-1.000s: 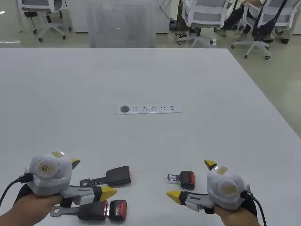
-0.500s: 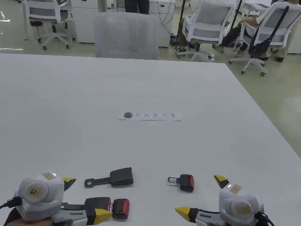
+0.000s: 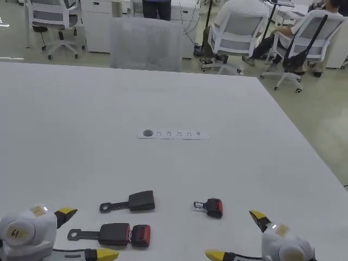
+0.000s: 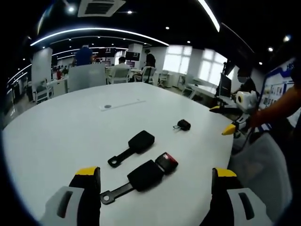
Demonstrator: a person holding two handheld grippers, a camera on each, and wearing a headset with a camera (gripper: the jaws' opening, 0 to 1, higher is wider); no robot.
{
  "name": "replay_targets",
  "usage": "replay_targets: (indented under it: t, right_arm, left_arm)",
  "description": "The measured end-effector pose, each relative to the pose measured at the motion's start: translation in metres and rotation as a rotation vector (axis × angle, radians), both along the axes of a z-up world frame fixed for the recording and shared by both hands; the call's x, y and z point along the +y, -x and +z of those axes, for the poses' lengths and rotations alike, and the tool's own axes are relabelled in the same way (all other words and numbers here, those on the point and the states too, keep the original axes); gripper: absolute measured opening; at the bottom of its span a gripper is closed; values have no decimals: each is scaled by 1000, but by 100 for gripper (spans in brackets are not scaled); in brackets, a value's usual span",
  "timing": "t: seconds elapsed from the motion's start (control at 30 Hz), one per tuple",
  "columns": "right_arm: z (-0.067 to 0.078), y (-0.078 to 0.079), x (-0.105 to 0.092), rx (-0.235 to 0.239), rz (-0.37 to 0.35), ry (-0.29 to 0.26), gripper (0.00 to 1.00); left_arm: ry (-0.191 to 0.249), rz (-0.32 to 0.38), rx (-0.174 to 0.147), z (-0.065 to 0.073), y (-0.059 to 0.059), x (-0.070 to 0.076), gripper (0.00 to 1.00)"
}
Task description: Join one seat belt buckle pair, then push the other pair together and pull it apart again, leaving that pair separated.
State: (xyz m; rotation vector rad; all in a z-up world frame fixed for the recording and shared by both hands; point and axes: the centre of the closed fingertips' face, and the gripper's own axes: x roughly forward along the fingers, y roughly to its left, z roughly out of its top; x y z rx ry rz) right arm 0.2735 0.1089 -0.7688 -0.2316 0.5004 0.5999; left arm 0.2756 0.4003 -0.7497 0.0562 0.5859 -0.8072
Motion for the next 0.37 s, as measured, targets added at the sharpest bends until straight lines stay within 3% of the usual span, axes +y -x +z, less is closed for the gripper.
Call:
replay_targets:
  t: [0.13, 0.37]
  right_arm:
    - [-1, 8, -4, 3, -14, -3, 100]
    - [-3, 16, -3, 12, -28, -10, 100]
  left_arm:
    - [-4, 6, 5, -4, 9, 5, 100]
    - [-1, 21, -1, -2, 10, 14, 100]
